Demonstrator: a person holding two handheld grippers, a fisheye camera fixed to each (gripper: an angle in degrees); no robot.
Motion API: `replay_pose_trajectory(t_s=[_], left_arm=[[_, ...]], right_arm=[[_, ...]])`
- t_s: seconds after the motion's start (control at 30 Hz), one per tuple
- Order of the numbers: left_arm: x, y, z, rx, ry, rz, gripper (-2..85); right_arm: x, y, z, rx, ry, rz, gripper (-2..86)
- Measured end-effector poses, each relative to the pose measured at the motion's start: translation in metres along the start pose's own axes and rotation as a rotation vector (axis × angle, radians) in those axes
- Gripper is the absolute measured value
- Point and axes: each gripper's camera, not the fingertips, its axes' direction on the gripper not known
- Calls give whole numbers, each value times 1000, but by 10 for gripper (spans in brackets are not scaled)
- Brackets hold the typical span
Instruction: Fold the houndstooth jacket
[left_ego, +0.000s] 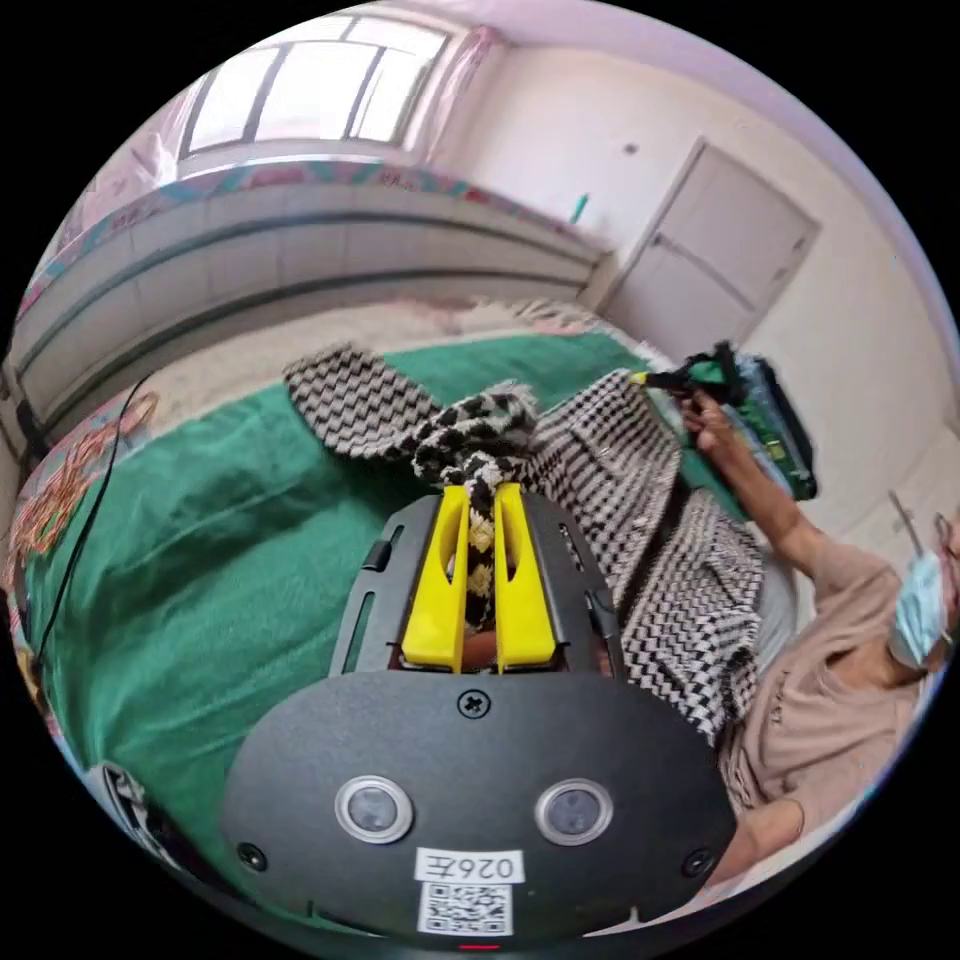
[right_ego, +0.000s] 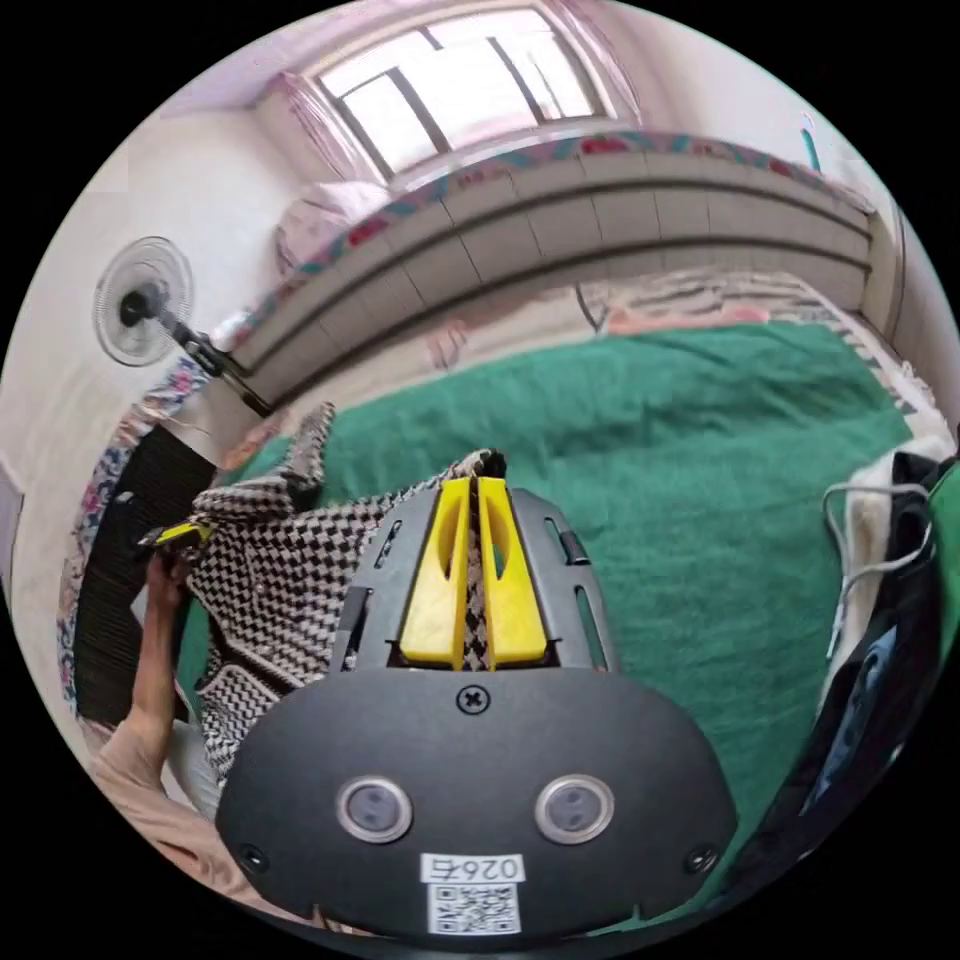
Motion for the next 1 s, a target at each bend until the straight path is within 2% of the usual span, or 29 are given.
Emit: replay_pose_trajectory(t_s=[0.07, 0.17, 0.23, 0.3, 0.33, 0.4, 0.57, 0.67, 0.73, 0.77, 0.83, 0.9, 1.0], left_arm=[[-7, -3, -22, 34, 39, 32, 47], [-39, -8, -13, -18, -52, -51, 58], [-71, -2, 12, -69, -74, -197, 67], [-102, 20, 41, -161, -119, -362, 79], [-105, 26, 44, -168, -119, -379, 80], [-109, 52, 28, -61, -74, -407, 82], [-116, 107, -48, 167, 3, -473, 46], [-100, 140, -82, 240, 97, -471, 4], [-79, 161, -87, 202, 62, -539, 2], [-60, 174, -89, 189, -16, -560, 8], [-31, 185, -85, 172, -86, -520, 45], [-8, 192, -74, 176, -12, -505, 109], [6, 187, -49, 119, 23, -504, 137]], right_arm=[[1, -2, -31, 79, -74, -20, -12], [10, -8, -45, 165, -80, -44, -2], [22, -21, -9, 76, -50, 11, 20], [43, -26, 31, -32, 113, 143, 59], [47, -25, 36, -49, 110, 163, 60], [52, -11, 37, -24, 4, 173, 62], [37, 25, 38, -134, -43, 55, 55], [31, 48, 35, -172, -105, 33, 55], [29, 59, 32, -170, -150, 49, 59], [27, 66, 31, -168, -151, 67, 68], [21, 73, 31, -181, -101, 86, 84], [12, 78, 32, -208, -89, 77, 96], [12, 91, 38, -180, -157, 129, 100]])
